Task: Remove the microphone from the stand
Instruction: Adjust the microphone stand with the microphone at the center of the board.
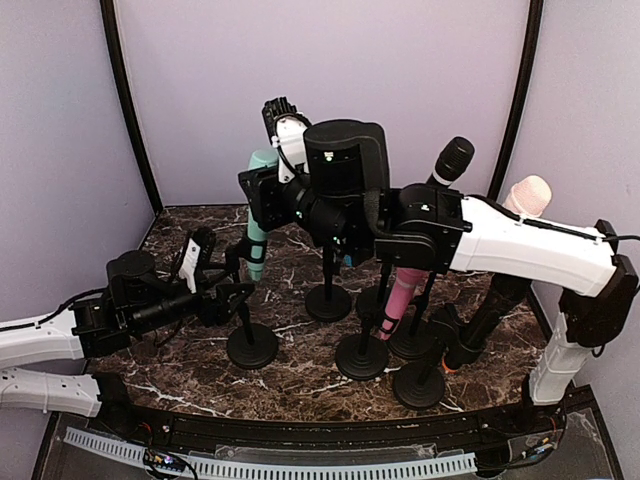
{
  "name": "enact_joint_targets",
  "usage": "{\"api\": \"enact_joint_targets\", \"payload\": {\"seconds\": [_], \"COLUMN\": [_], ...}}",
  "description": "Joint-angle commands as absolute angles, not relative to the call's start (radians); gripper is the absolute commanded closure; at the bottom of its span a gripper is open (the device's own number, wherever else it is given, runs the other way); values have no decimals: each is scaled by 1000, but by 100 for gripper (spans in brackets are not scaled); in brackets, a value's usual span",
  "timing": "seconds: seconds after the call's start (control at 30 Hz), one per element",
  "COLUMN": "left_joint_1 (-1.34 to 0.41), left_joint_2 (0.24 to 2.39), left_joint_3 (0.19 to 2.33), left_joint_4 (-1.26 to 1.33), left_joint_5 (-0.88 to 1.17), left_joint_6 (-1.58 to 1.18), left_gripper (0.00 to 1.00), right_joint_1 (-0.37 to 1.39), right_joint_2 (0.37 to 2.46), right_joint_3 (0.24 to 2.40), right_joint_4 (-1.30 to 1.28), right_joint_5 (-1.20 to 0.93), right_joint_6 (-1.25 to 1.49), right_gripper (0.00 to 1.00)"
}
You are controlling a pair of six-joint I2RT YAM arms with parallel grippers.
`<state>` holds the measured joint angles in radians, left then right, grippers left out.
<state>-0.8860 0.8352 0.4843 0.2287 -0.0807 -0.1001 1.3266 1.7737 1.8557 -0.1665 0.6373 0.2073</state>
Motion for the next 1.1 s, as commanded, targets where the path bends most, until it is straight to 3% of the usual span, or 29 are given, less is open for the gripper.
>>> {"api": "enact_joint_targets", "payload": {"seconds": [0.0,0.23,0.5,0.63,0.87,1.07], "left_joint_1": [-888,-888,-887,-886,-887,-885], "left_joint_2": [757,672,685,717,853,950], "left_joint_3": [560,633,614,542,497,510], "left_joint_4": [85,-139,-120,33,283,384], "left_joint_5": [-24,95,198,218,225,167], "left_joint_6": [-173,-223,-245,-264,-203,-134], "left_gripper": [24,9,6,6,6,13], "right_joint_1": [1294,1188,1069,1064,1071,1110], "right_joint_2": [1679,1572,1530,1520,1506,1523], "right_joint_3": [1787,1668,1606,1585,1564,1605], "right_joint_4": [-120,-78,-58,-59,-53,-99], "right_joint_5": [470,180,-97,-99,-86,-26], "right_joint_6": [98,78,123,129,135,105], "right_gripper": [81,84,85,83,67,64]}}
